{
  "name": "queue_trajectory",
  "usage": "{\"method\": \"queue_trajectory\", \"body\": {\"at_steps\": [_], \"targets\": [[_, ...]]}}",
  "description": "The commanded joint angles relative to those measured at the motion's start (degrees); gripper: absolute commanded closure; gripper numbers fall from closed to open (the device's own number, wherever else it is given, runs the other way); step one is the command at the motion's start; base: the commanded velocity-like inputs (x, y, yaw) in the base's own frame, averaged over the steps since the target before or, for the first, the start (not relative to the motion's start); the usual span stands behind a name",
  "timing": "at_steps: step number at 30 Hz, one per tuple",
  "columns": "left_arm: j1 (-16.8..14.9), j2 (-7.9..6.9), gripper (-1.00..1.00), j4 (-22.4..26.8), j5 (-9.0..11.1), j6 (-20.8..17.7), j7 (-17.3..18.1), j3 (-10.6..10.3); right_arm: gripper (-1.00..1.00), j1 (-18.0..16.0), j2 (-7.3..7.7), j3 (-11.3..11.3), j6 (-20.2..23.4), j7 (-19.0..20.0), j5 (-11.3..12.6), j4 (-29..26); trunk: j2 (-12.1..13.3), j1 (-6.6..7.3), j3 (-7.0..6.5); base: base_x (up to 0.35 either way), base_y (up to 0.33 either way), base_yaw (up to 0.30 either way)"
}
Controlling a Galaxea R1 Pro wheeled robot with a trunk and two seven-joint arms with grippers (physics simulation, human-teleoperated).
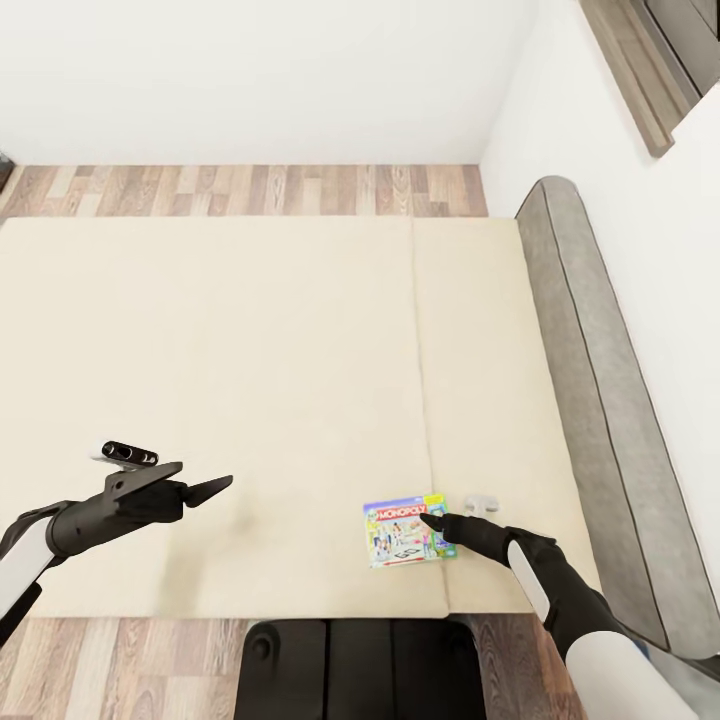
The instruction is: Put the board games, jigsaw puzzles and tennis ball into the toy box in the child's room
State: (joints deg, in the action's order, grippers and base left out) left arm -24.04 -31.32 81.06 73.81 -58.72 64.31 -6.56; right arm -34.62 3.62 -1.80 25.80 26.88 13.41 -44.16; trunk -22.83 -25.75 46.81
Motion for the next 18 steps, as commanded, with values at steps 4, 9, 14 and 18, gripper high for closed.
{"method": "queue_trajectory", "body": {"at_steps": [4,9,14,18], "targets": [[0.0,-0.06,-1.0,0.0,0.2,-0.3,0.1,-0.1,-1.0,0.0,-0.01,-0.1,0.5,0.1,0.4,-0.1,-0.1,-0.04,-0.32,0.0,0.0,0.0],[0.0,-0.06,-1.0,0.0,0.2,-0.3,0.1,-0.1,-1.0,0.0,0.0,-0.1,0.5,0.1,0.4,-0.1,-0.1,-0.04,-0.66,0.0,0.0,0.0],[0.0,-0.06,-1.0,0.0,0.2,-0.3,0.1,-0.1,-1.0,0.0,-0.01,-0.1,0.6,0.1,0.4,-0.1,-0.1,-0.04,-0.73,0.0,0.0,0.0],[0.0,-0.06,-1.0,0.0,0.2,-0.3,0.1,-0.1,-1.0,0.0,-0.01,-0.1,0.6,0.1,0.4,-0.1,-0.1,-0.04,-0.75,0.0,0.0,0.0]]}}
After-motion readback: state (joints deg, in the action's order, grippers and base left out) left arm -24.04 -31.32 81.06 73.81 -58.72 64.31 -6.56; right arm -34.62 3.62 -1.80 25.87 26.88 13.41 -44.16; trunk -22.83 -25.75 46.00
